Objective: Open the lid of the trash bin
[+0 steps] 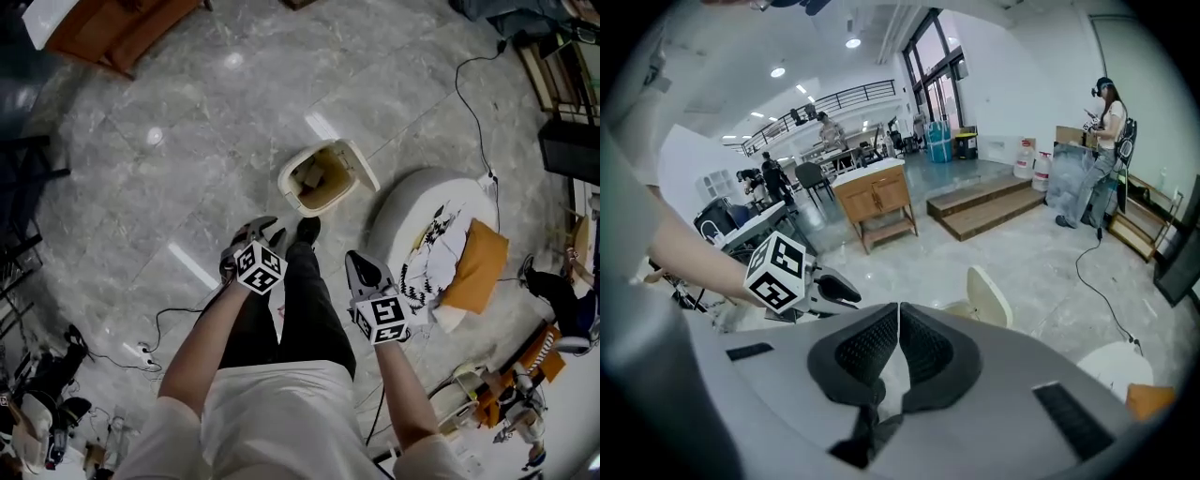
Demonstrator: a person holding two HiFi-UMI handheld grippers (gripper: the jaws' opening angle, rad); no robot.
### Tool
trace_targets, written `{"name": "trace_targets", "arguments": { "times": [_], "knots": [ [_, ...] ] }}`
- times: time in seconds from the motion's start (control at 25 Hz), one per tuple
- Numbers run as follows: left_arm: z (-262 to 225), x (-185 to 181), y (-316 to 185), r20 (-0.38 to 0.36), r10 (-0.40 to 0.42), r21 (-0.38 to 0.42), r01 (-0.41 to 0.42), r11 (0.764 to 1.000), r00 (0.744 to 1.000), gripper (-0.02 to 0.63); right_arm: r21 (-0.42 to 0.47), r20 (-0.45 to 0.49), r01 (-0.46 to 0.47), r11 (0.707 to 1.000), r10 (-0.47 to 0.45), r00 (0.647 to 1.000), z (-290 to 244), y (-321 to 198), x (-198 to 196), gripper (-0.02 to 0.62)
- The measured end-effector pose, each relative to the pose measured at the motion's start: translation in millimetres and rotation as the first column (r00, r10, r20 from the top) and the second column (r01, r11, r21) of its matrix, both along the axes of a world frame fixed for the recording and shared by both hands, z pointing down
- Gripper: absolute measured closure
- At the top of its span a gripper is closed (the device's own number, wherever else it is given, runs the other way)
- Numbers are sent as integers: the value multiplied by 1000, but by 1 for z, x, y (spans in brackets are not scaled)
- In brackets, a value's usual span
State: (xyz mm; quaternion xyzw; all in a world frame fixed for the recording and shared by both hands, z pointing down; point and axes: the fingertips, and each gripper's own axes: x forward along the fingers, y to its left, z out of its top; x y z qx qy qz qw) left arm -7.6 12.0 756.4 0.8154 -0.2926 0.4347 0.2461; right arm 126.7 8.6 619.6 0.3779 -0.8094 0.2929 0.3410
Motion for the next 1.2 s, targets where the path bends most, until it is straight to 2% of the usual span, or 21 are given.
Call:
{"name": "trace_targets", "arguments": {
  "times": [0.24,0.44,0.64,0.8,1.0,1.2],
  "knots": [
    [-56,-7,12,-23,46,37,-45,998,999,496,10,3,-48,999,48,999,-37,16,5,565],
    [-108,-18,5,-88,34,46,-30,999,996,537,43,-12,-62,997,63,998,-68,26,9,565],
    [-160,-30,5,-132,26,75,-16,997,991,543,62,15,-117,991,116,993,-102,40,10,565],
    [-203,-35,3,-175,36,131,-13,991,984,558,111,1,-117,987,117,993,-126,48,12,565],
    [-245,-40,5,-188,48,188,-12,982,981,572,171,0,-142,975,145,989,-150,46,26,565],
    [-281,-37,13,-231,24,236,32,971,973,580,227,-6,-126,966,130,991,-173,47,43,565]
  ]
}}
